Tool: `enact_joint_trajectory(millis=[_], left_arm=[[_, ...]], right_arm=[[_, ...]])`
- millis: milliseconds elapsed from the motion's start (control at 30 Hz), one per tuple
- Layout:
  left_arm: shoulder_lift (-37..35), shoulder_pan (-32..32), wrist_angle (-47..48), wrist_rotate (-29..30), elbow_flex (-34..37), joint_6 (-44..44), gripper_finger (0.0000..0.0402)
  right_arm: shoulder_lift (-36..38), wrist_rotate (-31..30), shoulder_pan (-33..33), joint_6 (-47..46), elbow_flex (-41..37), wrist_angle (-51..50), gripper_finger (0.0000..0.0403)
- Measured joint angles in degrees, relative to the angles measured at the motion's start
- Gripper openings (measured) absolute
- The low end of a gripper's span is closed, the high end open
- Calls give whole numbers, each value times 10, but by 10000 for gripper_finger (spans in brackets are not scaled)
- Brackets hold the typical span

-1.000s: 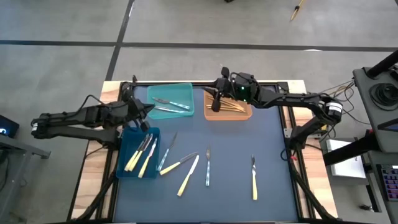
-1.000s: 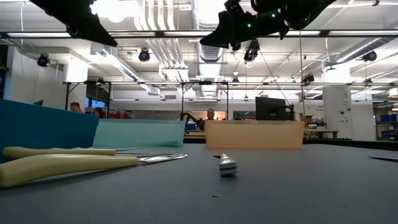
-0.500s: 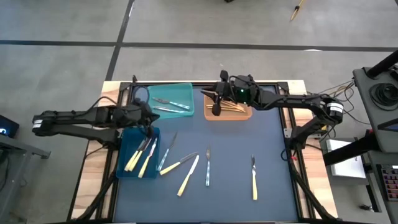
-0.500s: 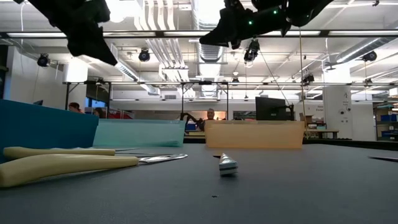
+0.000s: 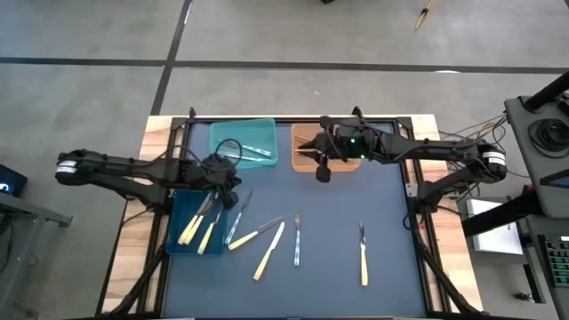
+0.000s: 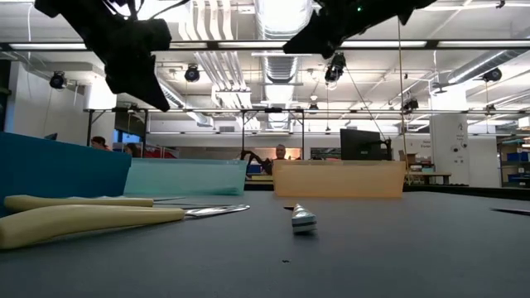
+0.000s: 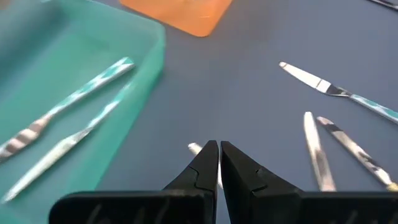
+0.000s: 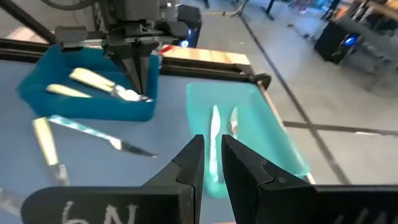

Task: Sort silverware by color (type)
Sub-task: Put the light yellow knife into the blue bin

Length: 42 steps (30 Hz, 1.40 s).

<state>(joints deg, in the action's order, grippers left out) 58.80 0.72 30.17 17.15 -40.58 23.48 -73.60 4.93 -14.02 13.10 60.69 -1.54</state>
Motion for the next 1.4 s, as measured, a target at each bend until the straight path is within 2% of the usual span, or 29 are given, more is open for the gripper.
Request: enact_joint_trajectory(millis=[300, 500, 600, 867, 1267, 1400], left_arm=[[82, 82, -75, -2, 0, 46, 0], [132, 114, -90, -2, 0, 92, 0], [154, 124, -116, -4, 0, 92, 0], [190, 131, -151, -59, 0, 89, 0], [207, 141, -154, -77, 0, 130, 0], [223, 154, -182, -76, 0, 136, 0]], right_arm=[[18, 0, 48, -43, 0, -101, 47], [16, 0, 78, -59, 0, -123, 47], [19, 0, 87, -65, 0, -128, 47], [30, 0, 88, -57, 0, -150, 47], [31, -1, 88, -66, 0, -168, 47], [31, -1, 88, -75, 0, -178, 47]])
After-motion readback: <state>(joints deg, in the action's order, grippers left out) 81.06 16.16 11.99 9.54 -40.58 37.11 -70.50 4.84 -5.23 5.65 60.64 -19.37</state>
